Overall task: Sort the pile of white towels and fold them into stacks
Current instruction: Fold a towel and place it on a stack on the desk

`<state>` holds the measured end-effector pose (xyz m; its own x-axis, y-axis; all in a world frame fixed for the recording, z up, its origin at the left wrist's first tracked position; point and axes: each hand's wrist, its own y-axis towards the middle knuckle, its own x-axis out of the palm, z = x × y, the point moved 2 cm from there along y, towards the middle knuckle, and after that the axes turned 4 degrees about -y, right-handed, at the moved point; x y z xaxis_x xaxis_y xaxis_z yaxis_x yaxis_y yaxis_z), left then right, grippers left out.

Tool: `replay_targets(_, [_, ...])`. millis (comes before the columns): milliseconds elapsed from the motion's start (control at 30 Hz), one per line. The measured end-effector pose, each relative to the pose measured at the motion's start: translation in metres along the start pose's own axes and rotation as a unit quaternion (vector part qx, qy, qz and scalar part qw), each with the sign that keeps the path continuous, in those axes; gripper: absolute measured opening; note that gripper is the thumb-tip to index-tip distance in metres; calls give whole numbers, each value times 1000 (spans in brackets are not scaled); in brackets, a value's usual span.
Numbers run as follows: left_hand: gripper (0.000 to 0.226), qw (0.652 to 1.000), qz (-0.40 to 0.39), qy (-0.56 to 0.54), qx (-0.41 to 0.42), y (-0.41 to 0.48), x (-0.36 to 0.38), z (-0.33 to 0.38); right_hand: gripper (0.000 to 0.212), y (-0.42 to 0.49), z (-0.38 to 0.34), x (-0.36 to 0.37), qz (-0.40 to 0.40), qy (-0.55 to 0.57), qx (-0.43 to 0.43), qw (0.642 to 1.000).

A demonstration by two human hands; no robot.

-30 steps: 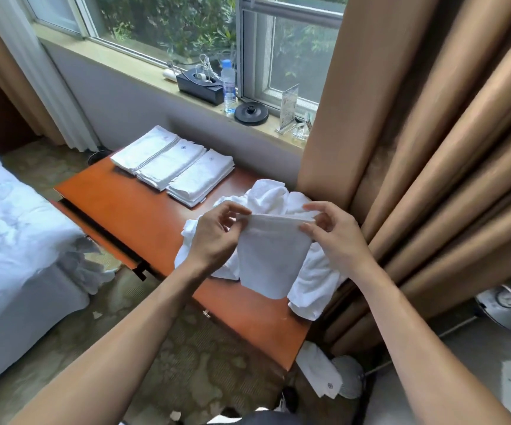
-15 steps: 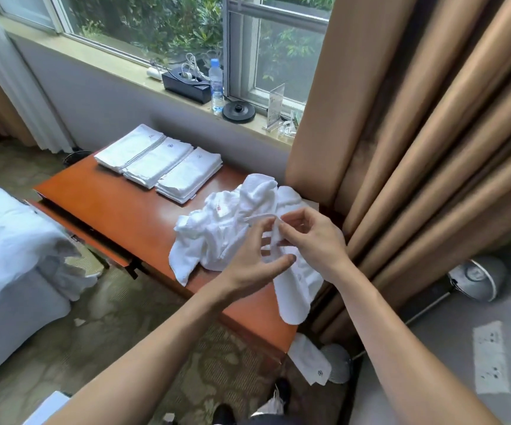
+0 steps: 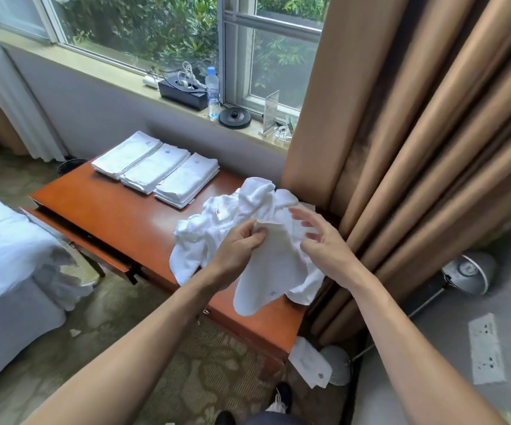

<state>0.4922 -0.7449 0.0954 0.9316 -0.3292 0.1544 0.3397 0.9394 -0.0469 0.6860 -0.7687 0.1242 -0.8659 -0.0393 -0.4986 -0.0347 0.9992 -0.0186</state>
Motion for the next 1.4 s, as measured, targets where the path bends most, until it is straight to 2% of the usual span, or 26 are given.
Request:
replay_targets(67, [16, 999, -32, -2, 9, 2, -4, 9, 55, 2, 0, 2, -57, -25, 10, 998])
replay_targets(167, [19, 999, -46, -3, 20, 7, -6, 19, 34, 6, -2, 2, -116, -7, 33, 993])
replay_targets(233, [25, 998, -55, 6, 34, 8, -7, 23, 32, 9, 0, 3, -124, 22, 33, 992])
replay_targets(333, [21, 996, -60, 32, 50, 11, -7, 23, 33, 13, -2, 6, -141, 82, 36, 986])
replay_targets(433, [14, 993, -12, 89, 79, 14, -9, 15, 10, 20, -4, 8, -84, -16, 5, 996])
replay_targets(500, [5, 990, 36, 115, 77, 15, -16, 7, 11, 21, -3, 12, -60, -27, -3, 998])
replay_targets(600, [21, 992, -3, 124, 32, 16, -22, -12, 10, 21, -2, 11, -32, -5, -19, 999])
replay_targets(700, [26, 971, -60, 227, -37, 20, -15, -39, 7, 24, -3, 2, 15, 17, -35, 999])
replay_targets(767, [41, 959, -56, 273, -55, 26, -11, -54, 8, 25, 5, -7, 49, 17, -36, 998])
replay_targets(900, [26, 963, -3, 267, -44, 39, -15, -65, 5, 25, 32, -29, 65, -22, 12, 998])
replay_targets(967, [21, 956, -5, 293, -30, 42, -17, -60, 10, 28, 44, -34, 53, -28, 25, 998])
replay_targets(1067, [13, 937, -38, 348, -1, 50, -19, -41, 38, 43, 43, -24, 17, -41, -15, 999])
replay_targets(1133, [9, 922, -49, 385, 14, 57, -19, -30, 44, 59, 44, -11, -32, -65, -45, 996])
replay_targets(1267, [6, 902, -28, 431, -8, 63, -23, -19, 37, 86, 55, 21, -155, -94, -73, 981])
replay_targets(1400, [12, 888, 35, 455, -46, 63, -53, -13, 22, 119, 55, 58, -177, -95, -127, 971])
